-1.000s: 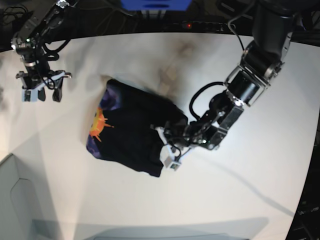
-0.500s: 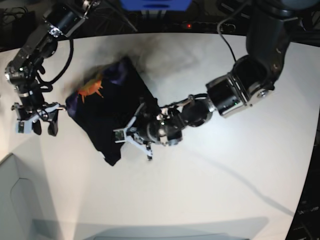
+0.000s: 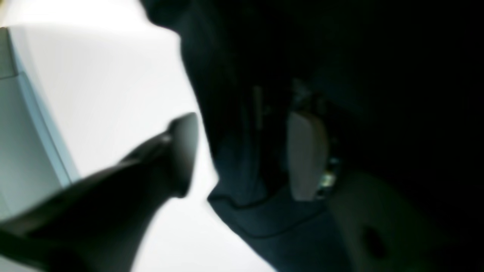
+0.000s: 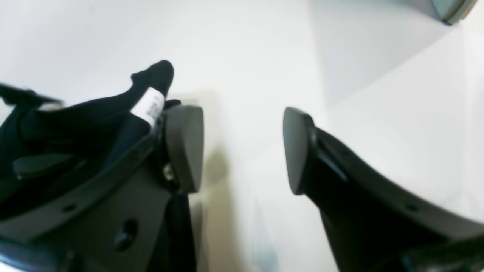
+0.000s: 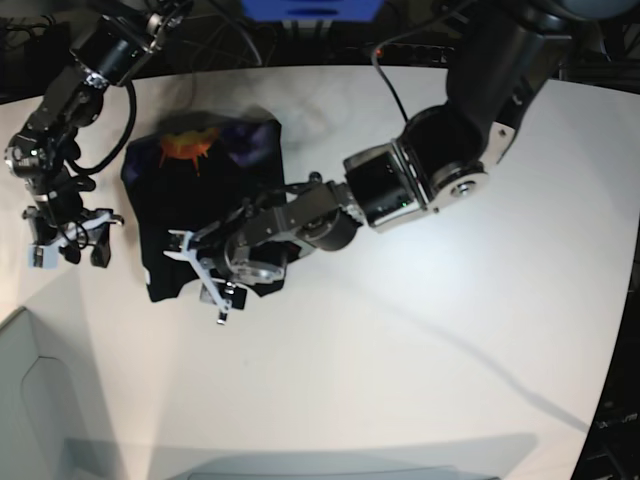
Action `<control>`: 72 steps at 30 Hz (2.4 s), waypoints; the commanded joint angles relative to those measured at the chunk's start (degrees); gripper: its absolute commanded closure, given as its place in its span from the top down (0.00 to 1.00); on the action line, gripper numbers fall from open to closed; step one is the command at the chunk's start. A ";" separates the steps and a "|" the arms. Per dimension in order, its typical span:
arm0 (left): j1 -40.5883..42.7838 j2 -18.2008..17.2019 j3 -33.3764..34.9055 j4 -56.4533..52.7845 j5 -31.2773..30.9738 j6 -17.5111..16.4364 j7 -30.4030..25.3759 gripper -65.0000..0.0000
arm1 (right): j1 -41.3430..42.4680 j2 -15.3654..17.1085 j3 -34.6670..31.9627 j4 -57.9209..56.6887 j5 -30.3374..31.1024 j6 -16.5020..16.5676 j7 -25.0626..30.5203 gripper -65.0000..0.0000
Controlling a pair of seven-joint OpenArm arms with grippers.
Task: Fold the T-shirt properly
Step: 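Raise the left gripper off the bundle and move it to the bundle's side edge, then grasp the bundle's side edge with the left gripper and tuck it under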
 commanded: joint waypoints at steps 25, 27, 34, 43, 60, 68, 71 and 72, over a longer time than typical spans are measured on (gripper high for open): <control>39.52 -2.05 -63.39 47.20 -16.36 -0.55 16.60 0.68 | -4.59 0.78 -0.31 4.56 1.13 0.78 1.52 0.52; 42.07 -1.26 -66.21 47.20 -18.03 -0.46 16.95 0.68 | -6.26 0.69 -0.40 4.56 1.13 0.78 1.52 0.52; 47.61 -1.35 -69.64 47.11 -19.44 -0.46 16.86 0.68 | -13.20 0.43 -4.45 4.91 1.22 0.78 1.61 0.52; 50.16 0.59 -69.46 47.11 -20.49 -0.46 17.04 0.68 | -18.65 -1.24 -0.40 10.97 1.39 0.78 2.40 0.52; 49.98 4.27 -69.02 38.76 -24.71 -0.37 16.34 0.68 | -27.01 -6.52 -4.09 20.38 1.48 0.78 4.78 0.52; 49.80 4.27 -67.61 37.79 -29.37 -0.37 16.34 0.68 | -28.06 -6.60 -5.50 20.20 1.39 0.78 4.78 0.52; 49.80 4.27 -67.61 37.62 -32.01 -0.37 16.34 0.68 | -28.06 -6.60 -5.50 20.12 1.31 0.78 4.78 0.52; 49.80 4.27 -67.61 37.09 -32.45 -0.37 16.34 0.68 | -27.97 -6.60 -5.50 20.12 1.31 0.78 4.78 0.52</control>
